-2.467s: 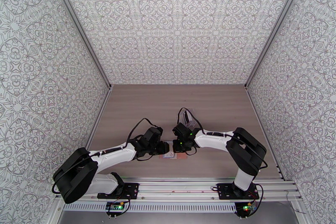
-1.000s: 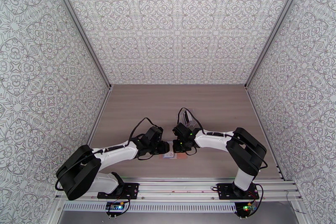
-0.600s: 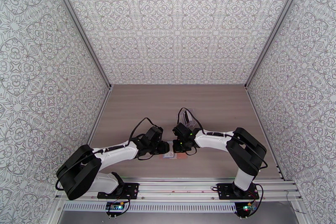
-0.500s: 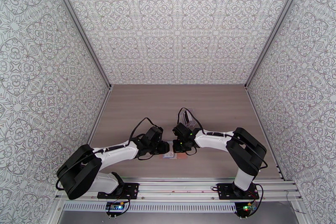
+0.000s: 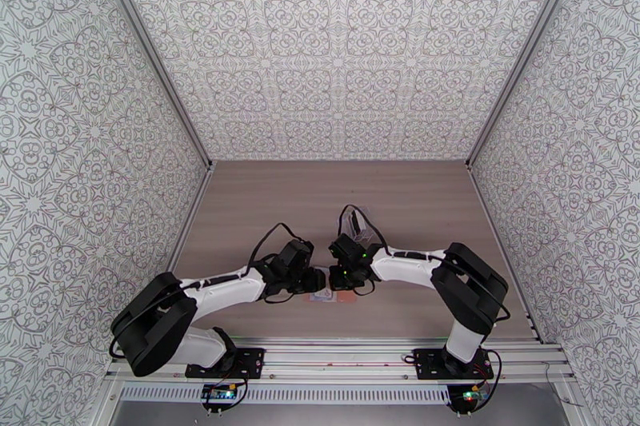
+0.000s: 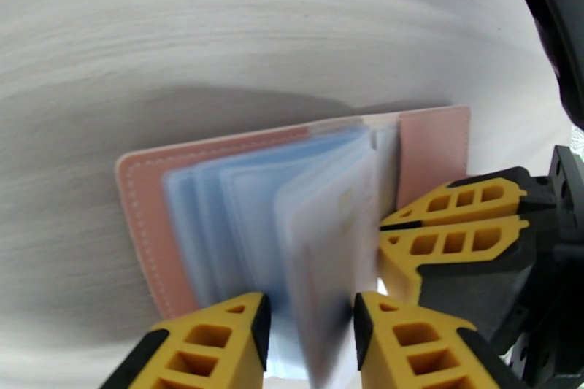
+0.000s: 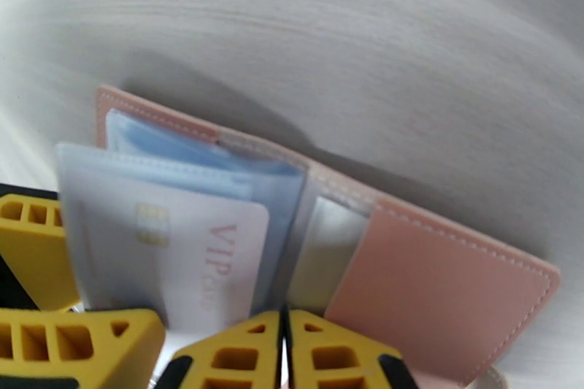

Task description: Put the credit cards into the card holder

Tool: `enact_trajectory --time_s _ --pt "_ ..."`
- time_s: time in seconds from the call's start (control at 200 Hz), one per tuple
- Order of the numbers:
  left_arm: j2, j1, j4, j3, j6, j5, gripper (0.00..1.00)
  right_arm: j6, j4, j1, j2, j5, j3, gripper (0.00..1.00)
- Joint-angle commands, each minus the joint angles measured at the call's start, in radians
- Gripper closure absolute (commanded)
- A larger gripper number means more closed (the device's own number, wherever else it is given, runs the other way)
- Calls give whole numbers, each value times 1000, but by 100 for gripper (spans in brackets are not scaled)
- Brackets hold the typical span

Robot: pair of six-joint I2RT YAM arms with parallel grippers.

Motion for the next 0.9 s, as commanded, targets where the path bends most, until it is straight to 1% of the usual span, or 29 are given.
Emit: enact_trajectory --time_s 0.0,0.225,0.65,0.895 --pt "-12 -11 54 -14 -25 44 60 6 -11 6 -18 36 -31 85" --pt "-41 -10 55 -9 -26 56 61 7 -28 6 -57 55 -31 78" --pt "-39 -10 97 3 -41 95 61 -2 -59 6 -84 77 -24 74" --pt "-32 -16 103 22 -45 103 60 -18 -110 6 -129 125 -14 69"
